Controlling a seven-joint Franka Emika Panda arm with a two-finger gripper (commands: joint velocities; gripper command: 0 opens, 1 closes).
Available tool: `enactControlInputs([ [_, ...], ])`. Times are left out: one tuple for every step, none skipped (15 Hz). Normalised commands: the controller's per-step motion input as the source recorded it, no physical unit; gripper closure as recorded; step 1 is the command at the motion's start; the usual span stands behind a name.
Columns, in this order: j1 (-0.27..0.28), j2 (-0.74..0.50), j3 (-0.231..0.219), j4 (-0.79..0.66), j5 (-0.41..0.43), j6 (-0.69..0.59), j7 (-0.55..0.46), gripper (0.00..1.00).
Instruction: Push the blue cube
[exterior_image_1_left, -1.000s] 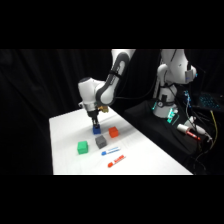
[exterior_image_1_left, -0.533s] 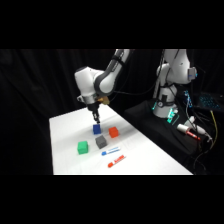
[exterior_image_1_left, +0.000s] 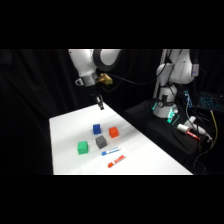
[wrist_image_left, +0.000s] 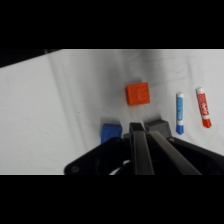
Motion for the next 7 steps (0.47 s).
enactControlInputs([
  [0.017, -0.16, -0.012, 0.11, -0.067, -0.24, -0.09, 1.00],
  [0.015, -0.15, -0.015, 0.09, -0.070, -0.15, -0.08, 1.00],
  [0.010, -0.13, -0.011, 0.07, -0.042, -0.11, -0.11, 1.00],
  [0.010, -0.12, -0.012, 0.05, -0.038, -0.08, -0.10, 1.00],
  [0.010, -0.12, -0.011, 0.04, -0.036, -0.07, -0.10, 1.00],
  [0.009, -0.11, -0.011, 0.03, -0.032, -0.06, -0.09, 1.00],
  [0.008, -0.12, -0.010, 0.03, -0.025, -0.05, -0.10, 1.00],
])
